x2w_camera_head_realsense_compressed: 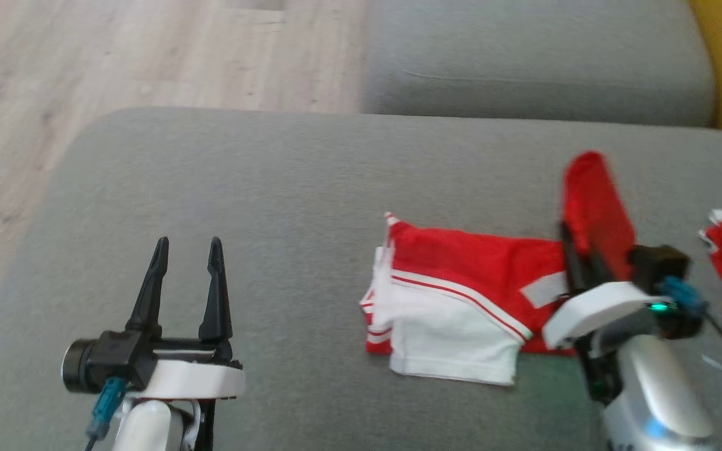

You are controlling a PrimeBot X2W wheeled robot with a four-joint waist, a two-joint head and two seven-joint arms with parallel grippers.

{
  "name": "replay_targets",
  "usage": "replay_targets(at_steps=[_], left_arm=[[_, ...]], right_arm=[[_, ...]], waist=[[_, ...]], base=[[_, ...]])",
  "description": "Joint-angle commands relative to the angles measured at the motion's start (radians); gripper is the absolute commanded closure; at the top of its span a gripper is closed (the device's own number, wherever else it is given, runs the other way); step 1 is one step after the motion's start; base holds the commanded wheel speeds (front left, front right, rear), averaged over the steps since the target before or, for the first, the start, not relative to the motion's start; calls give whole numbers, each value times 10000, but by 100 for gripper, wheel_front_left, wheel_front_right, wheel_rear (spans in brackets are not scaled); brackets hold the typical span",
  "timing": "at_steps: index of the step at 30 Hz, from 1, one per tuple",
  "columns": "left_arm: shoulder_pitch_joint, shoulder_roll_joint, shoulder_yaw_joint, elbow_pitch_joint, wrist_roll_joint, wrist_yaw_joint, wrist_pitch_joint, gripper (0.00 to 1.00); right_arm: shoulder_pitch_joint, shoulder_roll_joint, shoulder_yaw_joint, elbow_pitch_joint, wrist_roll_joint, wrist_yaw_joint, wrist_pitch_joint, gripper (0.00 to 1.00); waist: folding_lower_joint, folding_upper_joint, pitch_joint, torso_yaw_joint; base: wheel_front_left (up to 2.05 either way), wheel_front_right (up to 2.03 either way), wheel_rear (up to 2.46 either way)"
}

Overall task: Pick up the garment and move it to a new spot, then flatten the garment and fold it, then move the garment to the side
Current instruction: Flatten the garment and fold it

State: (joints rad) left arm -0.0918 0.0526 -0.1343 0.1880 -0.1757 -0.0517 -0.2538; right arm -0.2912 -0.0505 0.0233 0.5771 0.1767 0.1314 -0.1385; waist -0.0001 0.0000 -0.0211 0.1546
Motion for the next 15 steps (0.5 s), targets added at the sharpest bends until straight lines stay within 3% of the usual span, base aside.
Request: replay_targets(at_steps=[1, 7, 15], left_arm=[[-277, 102, 306, -355, 63, 21, -80, 0], [-348, 107, 101, -368, 84, -31, -80, 0], [-337, 317, -86, -428, 118, -109, 61, 0]], right_arm=[[-231, 1, 672, -514, 226, -7, 43, 100], [80, 2, 2133, -635, 1128, -7, 287, 100], [-42, 2, 3227, 430, 2044, -7, 39, 100]], waist=[[1, 0, -108, 475], [1, 0, -186, 1423], [1, 0, -49, 2257]], base=[[0, 0, 0], [0, 0, 0], [0, 0, 0]])
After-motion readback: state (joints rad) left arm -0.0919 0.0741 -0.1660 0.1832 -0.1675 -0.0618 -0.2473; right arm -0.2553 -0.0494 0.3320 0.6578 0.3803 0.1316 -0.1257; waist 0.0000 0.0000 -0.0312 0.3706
